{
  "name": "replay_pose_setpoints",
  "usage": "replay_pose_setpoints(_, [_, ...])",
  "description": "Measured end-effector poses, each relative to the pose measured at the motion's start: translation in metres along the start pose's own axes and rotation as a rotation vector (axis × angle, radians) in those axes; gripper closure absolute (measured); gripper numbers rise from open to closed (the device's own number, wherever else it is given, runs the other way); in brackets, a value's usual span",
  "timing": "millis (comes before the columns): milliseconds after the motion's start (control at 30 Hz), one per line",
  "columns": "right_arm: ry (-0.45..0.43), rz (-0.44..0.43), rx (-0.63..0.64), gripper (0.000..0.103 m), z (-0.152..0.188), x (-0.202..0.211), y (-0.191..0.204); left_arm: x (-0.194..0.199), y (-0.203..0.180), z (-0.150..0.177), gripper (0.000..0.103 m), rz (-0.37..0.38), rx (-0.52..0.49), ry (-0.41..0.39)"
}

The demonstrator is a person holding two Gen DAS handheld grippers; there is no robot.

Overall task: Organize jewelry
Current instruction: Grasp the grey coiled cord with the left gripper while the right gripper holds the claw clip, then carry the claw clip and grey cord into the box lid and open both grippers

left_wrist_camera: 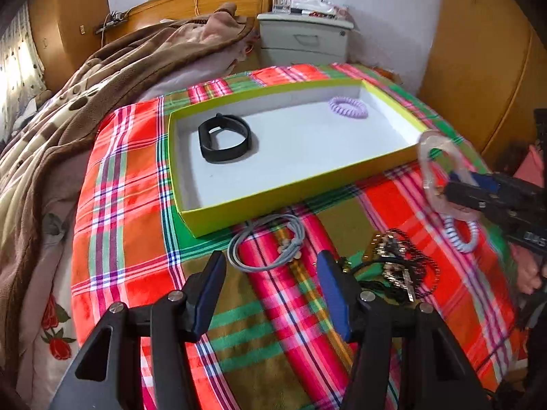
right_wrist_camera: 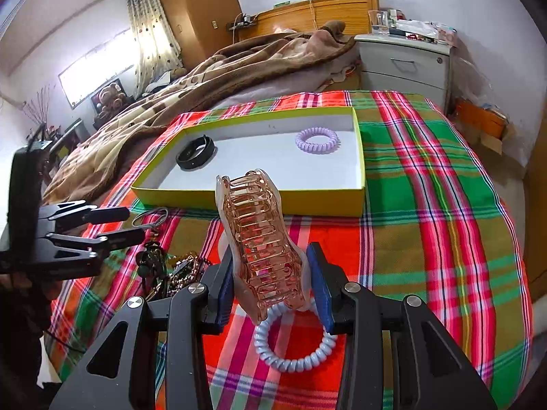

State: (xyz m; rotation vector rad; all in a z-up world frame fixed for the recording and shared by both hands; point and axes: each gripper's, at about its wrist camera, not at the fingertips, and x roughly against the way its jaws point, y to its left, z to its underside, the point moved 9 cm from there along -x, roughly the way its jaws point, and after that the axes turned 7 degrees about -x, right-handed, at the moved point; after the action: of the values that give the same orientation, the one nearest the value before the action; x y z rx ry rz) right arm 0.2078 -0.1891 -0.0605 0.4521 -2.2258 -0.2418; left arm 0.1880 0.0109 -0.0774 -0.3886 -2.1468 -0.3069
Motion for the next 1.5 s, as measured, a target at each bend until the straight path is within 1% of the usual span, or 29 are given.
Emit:
replay_pose_setpoints(33, [-0.002,-0.001,-0.006,0.063,0.000,0.001,-0.001,-0.001,-0.001,-0.001,0.046,-0.004,-0.012,-0.002])
replay_pose_setpoints(67, [-0.003,-0.001,-0.010,0.063,0.000,0.001,-0.001,-0.003,-0.003,-0.002,0.046,0.008,-0.018,-0.005])
replay_pose_setpoints(133, [-0.007,-0.004,-0.018,0.062,-0.001,0.002,-0.001,-0.007,-0.007,-0.003,0.054,0.046,-0.011,0.001])
replay_pose_setpoints(200, [-0.009,-0.004,-0.021,0.062,-0.001,0.003,-0.001,-0.011,-0.005,-0.002,0.056,0.037,-0.004,0.016])
replay_pose_setpoints(267, [-0.013,-0.008,-0.019,0.062,-0.002,0.003,0.000,-0.011,-0.009,-0.003,0.059,0.040,-0.022,0.008])
replay_pose_setpoints(467, [-0.027,-0.017,-0.031,0.062,-0.004,0.004,-0.001,-0.012,-0.014,-0.004,0.081,0.054,-0.035,0.016])
replay_pose_setpoints(533, [-0.027,-0.014,-0.036,0.062,-0.004,0.003,-0.002,-0.014,-0.016,-0.003,0.092,0.056,-0.038,0.027])
replay_pose_setpoints(567, [-0.028,-0.014,-0.040,0.062,-0.004,0.004,-0.002,-0.016,-0.017,-0.002,0.093,0.056,-0.037,0.038])
replay_pose_setpoints(633, [-0.030,-0.012,-0.043,0.062,-0.004,0.004,-0.003,-0.016,-0.017,-0.002,0.096,0.063,-0.030,0.033])
replay_pose_setpoints(733, [-0.032,-0.013,-0.047,0.062,-0.004,0.005,-0.003,-0.014,-0.015,-0.002,0.096,0.081,-0.004,0.025])
replay_pose_setpoints(867, [-0.034,-0.013,-0.048,0.062,-0.004,0.006,-0.003,-0.012,-0.010,-0.002,0.097,0.083,0.032,0.015])
replay_pose_setpoints(1100, [-0.053,-0.014,-0.046,0.062,-0.010,0.011,-0.001,0.001,-0.001,-0.007,0.097,0.104,0.084,-0.026])
replay_pose_setpoints(1167, [-0.061,-0.013,-0.044,0.062,-0.013,0.014,0.000,0.006,0.003,-0.008,0.097,0.100,0.098,-0.037])
replay_pose_setpoints(1300, [-0.081,-0.014,-0.044,0.062,-0.024,0.018,0.001,0.018,0.006,-0.015,0.097,0.100,0.104,-0.064])
replay_pose_setpoints(1400, [-0.088,-0.014,-0.054,0.062,-0.035,0.018,0.000,0.025,0.011,-0.025,0.097,0.097,0.117,-0.089])
replay_pose_setpoints(1500, [-0.094,0.003,-0.056,0.062,-0.047,0.015,-0.002,0.030,0.017,-0.038,0.097,0.096,0.120,-0.113])
